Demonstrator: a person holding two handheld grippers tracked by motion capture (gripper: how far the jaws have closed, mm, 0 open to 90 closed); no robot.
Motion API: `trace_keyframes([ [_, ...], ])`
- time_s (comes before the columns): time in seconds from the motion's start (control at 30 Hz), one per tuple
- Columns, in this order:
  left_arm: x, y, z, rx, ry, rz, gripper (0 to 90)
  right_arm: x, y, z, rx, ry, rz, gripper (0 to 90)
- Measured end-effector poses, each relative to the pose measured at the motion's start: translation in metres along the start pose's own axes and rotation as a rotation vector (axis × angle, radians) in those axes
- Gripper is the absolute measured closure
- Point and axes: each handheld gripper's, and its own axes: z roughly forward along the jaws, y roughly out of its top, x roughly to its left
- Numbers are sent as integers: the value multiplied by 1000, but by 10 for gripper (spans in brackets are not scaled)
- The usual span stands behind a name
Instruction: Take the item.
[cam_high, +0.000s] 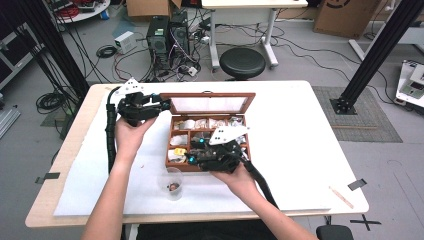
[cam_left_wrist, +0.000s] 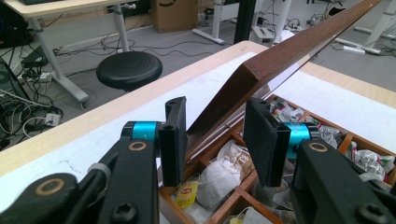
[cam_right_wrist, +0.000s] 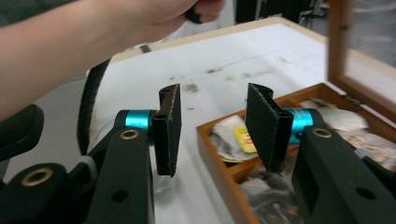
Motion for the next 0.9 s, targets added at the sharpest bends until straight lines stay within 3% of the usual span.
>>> trace_keyframes([
  [0.83,-2,-10,1,-13,-1,3,597,-60,-7,-75,-110,-172,130,461],
  [0.9,-1,-10,1,-11,-2,7,596,-69,-10,-86,-128,-195,157,458],
])
